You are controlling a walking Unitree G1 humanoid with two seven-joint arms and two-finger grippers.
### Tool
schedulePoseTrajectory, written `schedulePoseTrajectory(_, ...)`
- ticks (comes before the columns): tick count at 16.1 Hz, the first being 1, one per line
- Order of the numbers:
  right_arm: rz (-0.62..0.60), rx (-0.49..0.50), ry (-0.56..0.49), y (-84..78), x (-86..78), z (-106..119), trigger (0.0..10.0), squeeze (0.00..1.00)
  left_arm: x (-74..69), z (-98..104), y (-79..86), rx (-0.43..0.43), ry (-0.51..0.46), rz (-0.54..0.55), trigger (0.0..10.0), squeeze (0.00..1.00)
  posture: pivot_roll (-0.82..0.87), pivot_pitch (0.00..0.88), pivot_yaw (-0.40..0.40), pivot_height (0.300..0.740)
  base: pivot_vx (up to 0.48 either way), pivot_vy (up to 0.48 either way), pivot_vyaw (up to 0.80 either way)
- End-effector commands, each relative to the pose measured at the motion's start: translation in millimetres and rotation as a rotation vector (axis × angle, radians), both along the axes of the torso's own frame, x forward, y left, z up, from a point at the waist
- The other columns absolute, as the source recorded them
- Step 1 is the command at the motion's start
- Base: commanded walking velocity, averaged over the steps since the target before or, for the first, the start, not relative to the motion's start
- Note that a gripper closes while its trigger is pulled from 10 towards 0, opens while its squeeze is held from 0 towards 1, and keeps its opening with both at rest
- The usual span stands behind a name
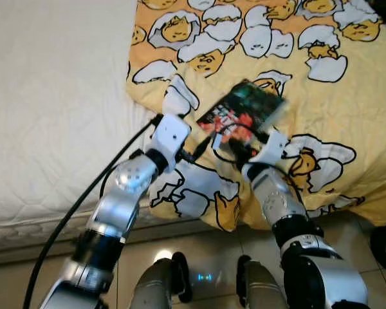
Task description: Clean up the room
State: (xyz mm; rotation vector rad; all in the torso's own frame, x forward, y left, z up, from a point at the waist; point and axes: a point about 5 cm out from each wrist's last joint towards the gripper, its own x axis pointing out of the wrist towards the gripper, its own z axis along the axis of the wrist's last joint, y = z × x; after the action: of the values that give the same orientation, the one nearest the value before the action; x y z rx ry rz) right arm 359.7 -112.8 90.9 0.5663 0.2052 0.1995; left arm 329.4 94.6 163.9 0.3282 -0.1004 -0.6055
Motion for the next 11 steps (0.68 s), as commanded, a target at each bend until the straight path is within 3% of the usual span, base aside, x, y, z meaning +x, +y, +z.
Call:
schedulePoseTrajectory(1, 0.051, -0.030, -0.118, 10.6, 6.9, 23.6, 0.0, 0.00, 4.0, -0.6, 2.3, -0.008, -0.002, 0.014, 10.0, 0.00, -0.11, 0.085, 0.096, 0.723, 0.000, 0.000, 0.00)
schedulePoseTrajectory(4, 0.046, -0.051, -0.169, 8.8, 9.9, 35.0, 0.0, 0.00, 12.4, -0.9, 4.0, -0.009, 0.008, 0.037, 10.0, 0.00, -0.12, 0.043, 0.099, 0.723, 0.000, 0.000, 0.00)
schedulePoseTrajectory(6, 0.032, -0.033, -0.142, 5.1, 9.2, 31.1, 0.0, 0.00, 14.7, -1.2, 3.0, -0.007, 0.005, 0.032, 10.0, 0.00, -0.12, 0.029, 0.101, 0.723, 0.000, 0.000, 0.00)
schedulePoseTrajectory(8, 0.001, 0.077, 0.016, 1.3, 0.3, 1.4, 0.0, 0.00, 13.8, -3.6, 0.4, -0.001, 0.006, 0.013, 10.0, 0.00, -0.12, 0.041, 0.111, 0.723, 0.000, 0.000, 0.00)
schedulePoseTrajectory(9, -0.010, 0.088, 0.040, 0.1, -1.4, -3.3, 0.0, 0.00, 13.8, -3.9, 0.3, -0.001, 0.005, 0.010, 10.0, 0.00, -0.12, 0.041, 0.111, 0.723, 0.000, 0.000, 0.00)
schedulePoseTrajectory(10, -0.025, 0.099, 0.138, -2.9, -11.2, -26.6, 0.0, 0.00, 11.4, -6.7, 0.8, 0.017, 0.007, -0.002, 10.0, 0.00, -0.11, 0.065, 0.122, 0.723, 0.000, 0.000, 0.00)
schedulePoseTrajectory(11, -0.026, 0.063, 0.165, -5.8, -14.6, -34.5, 0.0, 0.00, 10.2, -7.3, 1.8, 0.021, 0.009, -0.004, 10.0, 0.00, -0.10, 0.080, 0.128, 0.723, 0.000, 0.000, 0.00)
